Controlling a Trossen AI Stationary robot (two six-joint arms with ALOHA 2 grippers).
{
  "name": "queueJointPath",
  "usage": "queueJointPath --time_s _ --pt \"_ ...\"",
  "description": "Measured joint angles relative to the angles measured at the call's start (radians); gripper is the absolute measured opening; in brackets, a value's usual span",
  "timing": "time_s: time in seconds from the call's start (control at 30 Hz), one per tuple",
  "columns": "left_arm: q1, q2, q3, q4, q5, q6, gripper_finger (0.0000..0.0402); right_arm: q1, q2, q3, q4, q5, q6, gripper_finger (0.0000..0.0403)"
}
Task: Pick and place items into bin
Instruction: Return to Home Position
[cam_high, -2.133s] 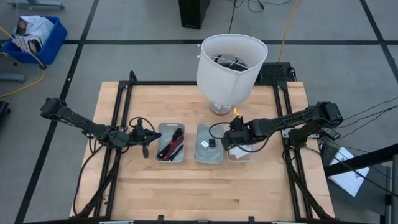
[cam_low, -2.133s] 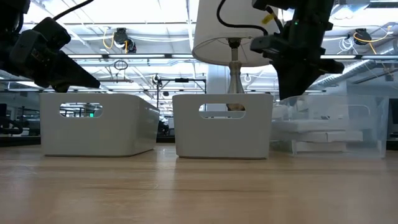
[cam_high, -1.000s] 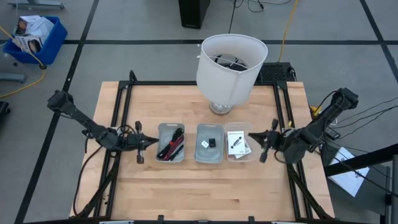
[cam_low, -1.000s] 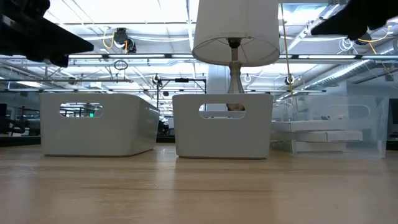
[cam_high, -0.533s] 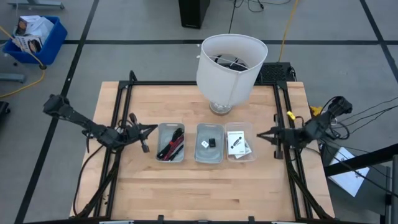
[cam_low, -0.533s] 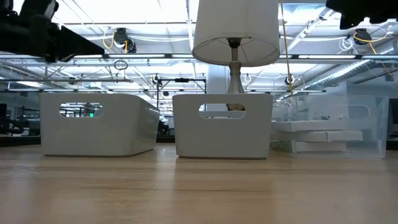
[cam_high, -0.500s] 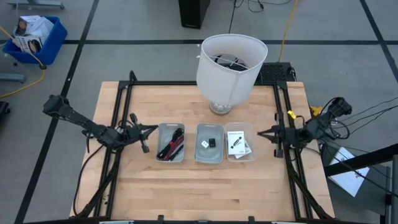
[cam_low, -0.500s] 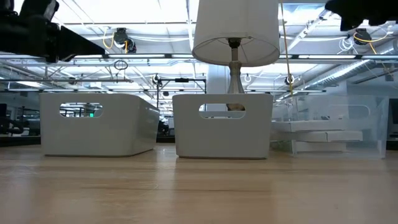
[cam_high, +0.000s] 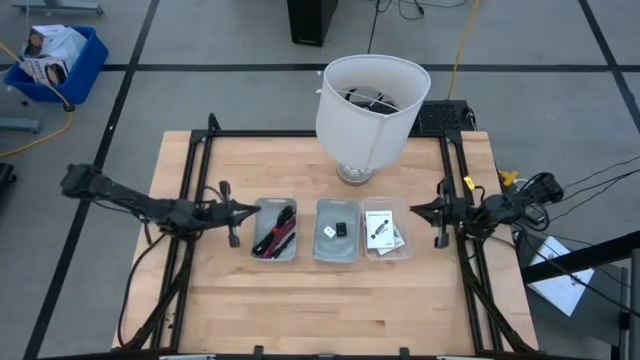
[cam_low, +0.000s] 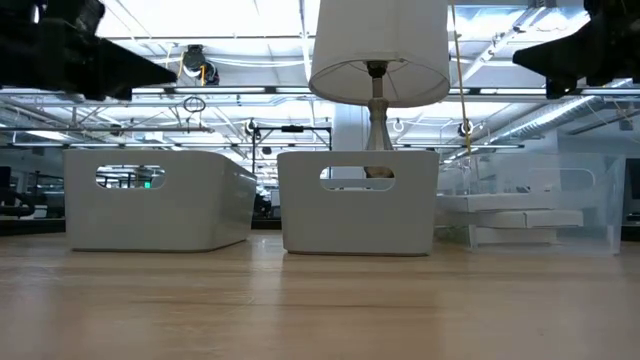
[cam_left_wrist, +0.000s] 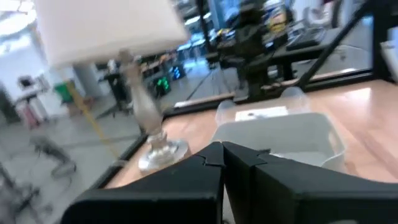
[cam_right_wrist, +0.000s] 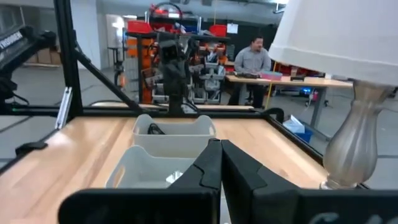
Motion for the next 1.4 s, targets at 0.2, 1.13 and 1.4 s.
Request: queueJointPath --time_s 0.2,1.13,1.4 --pt "-0.069 -0.082 0.000 -0.022 0.025 0.057 0.0002 0.000 0.000 -0.002 -0.013 -0.002 0.004 0.0000" --pt "0.017 -0.532 -0.042 -0.434 0.305 0.025 0.0001 -0.275 0.000 -0.084 0.057 -0.346 -0.030 0.0000" --pt "0.050 -0.532 -0.041 -0.478 0.338 -0.031 0.0001 -0.307 0.000 -0.132 0.073 -0.375 0.027 0.0000"
